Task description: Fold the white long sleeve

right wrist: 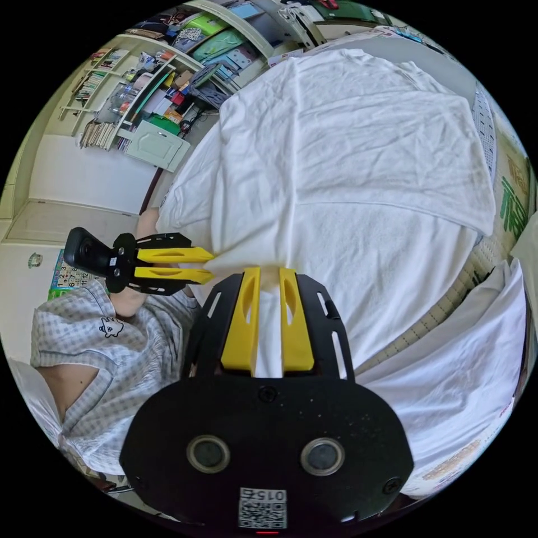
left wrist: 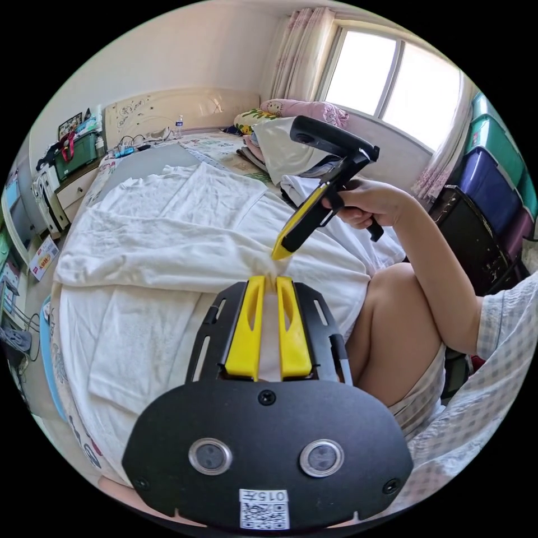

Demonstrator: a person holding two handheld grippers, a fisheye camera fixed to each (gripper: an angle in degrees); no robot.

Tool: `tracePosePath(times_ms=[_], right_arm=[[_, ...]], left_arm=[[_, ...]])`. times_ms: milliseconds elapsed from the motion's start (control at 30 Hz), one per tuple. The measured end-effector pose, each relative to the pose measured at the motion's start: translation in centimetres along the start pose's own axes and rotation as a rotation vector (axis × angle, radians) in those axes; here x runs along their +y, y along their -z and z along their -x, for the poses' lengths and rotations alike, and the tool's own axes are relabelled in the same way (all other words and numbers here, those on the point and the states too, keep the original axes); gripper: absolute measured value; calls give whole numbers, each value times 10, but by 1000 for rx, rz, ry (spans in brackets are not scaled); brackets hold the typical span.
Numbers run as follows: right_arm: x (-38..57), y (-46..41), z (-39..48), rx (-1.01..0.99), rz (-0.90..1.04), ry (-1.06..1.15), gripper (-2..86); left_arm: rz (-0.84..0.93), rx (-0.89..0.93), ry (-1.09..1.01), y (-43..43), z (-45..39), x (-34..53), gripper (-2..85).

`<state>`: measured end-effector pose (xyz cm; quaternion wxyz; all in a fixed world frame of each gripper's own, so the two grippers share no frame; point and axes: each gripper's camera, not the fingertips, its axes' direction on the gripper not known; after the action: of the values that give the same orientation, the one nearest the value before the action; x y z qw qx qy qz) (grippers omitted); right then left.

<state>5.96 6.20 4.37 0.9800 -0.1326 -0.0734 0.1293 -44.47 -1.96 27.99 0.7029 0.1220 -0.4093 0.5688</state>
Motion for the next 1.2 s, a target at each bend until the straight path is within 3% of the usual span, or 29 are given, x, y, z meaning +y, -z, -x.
tracePosePath(times_ms=[300, 467, 667, 800, 933, 1200], right_arm=[[-10, 13, 17, 94, 16, 10, 12], [25, 66, 7, 173, -165, -118, -3], [65, 111, -2, 38, -362, -112, 3], [38, 85, -1, -46, -180, -38, 35], [10, 57, 14, 43, 17, -16, 78], [8, 66, 27, 96, 52, 7, 49]], left_arm=[[29, -36, -18, -16, -4, 6, 37], [-6, -81, -59, -11, -16, -2, 32], [-60, -85, -64, -17, -23, -8, 24], [-49, -65, -43, -19, -11, -7, 27], [-26, -1, -8, -17, 3, 0, 39], [32, -16, -4, -28, 1, -1, 53]])
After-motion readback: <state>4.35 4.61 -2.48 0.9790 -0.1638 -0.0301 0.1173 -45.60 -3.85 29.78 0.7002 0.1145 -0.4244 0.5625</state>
